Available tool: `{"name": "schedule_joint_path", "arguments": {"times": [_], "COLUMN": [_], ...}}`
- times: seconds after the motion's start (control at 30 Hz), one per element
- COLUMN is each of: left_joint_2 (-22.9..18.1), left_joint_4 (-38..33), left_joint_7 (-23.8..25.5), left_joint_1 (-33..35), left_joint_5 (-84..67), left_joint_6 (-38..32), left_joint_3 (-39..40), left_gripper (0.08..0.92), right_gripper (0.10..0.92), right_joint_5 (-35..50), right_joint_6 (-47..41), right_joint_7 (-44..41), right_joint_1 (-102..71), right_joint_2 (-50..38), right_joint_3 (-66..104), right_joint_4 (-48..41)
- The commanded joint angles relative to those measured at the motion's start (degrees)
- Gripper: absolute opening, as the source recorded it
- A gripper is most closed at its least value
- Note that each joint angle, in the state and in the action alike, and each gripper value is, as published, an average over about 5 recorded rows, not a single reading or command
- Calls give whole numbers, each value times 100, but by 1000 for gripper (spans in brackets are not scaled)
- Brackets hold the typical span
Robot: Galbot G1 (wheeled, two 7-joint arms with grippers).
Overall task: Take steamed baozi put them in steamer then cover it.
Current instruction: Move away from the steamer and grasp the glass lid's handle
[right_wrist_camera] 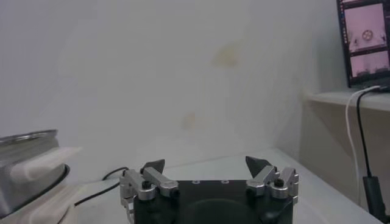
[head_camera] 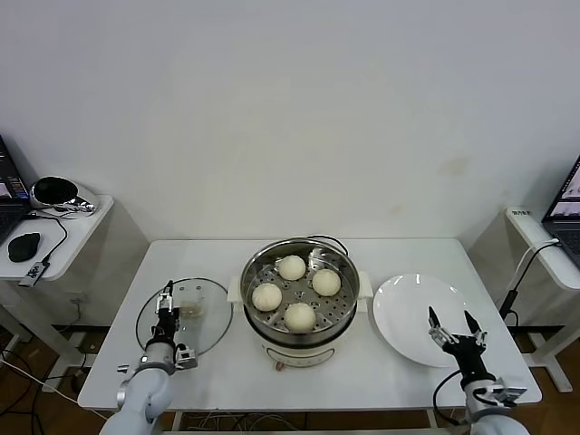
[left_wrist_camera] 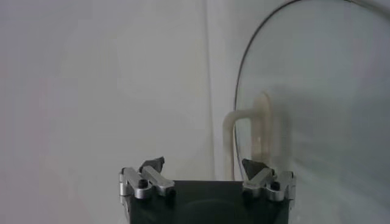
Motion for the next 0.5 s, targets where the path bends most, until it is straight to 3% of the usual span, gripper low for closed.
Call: {"name": "schedule_joint_path", "arguments": {"times": [0.03, 0.5], "left_joint_2": [-226, -248], "left_joint_4": [337, 958], "left_joint_7": [-329, -833], "left_joint_1": [-250, -515], "left_joint_5": [-185, -730], "left_joint_6": [170, -35], "left_joint_3": [25, 44], "left_gripper": [823, 823], "right_gripper": [823, 823], "right_joint_5": [-153, -182], "right_joint_6": [35, 20], "right_joint_7": [-1, 12], "right_joint_1": [5, -20], "right_joint_2": [48, 73], "right_joint_3": [-65, -74], "right_joint_4": [-51, -71]}}
